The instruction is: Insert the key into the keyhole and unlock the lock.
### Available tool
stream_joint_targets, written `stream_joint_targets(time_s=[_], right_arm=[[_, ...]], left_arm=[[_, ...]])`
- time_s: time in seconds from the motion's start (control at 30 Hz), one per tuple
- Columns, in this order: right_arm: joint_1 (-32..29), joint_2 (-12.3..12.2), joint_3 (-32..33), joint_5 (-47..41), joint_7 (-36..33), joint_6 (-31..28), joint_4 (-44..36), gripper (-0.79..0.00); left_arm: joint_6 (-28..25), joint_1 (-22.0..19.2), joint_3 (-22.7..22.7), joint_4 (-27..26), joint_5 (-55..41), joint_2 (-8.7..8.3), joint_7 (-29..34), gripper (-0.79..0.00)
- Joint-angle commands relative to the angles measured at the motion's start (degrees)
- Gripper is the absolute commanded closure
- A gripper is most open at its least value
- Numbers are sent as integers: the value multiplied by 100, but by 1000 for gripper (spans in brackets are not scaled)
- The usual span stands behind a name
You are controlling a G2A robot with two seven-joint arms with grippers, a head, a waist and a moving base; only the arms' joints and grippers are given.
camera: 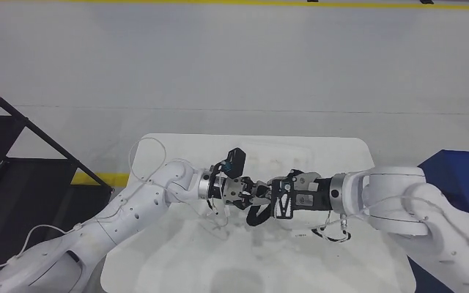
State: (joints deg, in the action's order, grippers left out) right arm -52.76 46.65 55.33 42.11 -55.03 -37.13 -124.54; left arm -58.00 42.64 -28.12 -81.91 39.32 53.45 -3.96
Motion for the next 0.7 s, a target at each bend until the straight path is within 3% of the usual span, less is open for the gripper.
stream_joint_targets(time_s=[0.0, 0.33, 0.53, 0.57, 0.6, 0.63, 0.67], right_arm=[[-44, 0, 33, -332, -154, 429, -30, 0], [-160, 23, 164, -1409, -968, 2309, -206, 0], [-176, 43, 168, -1499, -1093, 2691, -248, 0], [-181, 47, 163, -1504, -1087, 2703, -245, -274], [-184, 51, 158, -1509, -1084, 2710, -248, -736], [-190, 55, 169, -1515, -1037, 2744, -245, -785], [-206, 57, 179, -1516, -1013, 2767, -250, -785]], left_arm=[[0, -17, 15, 0, 30, 0, -36, 0], [0, -35, 13, -61, 302, 5, -170, 0], [0, 4, 8, -68, 454, 22, -234, 0], [0, 7, 13, -44, 480, 26, -222, 0], [0, 9, 17, -20, 498, 29, -214, 0], [0, 8, 13, 11, 526, 30, -199, 0], [0, 7, 4, 44, 564, 29, -172, 0]])
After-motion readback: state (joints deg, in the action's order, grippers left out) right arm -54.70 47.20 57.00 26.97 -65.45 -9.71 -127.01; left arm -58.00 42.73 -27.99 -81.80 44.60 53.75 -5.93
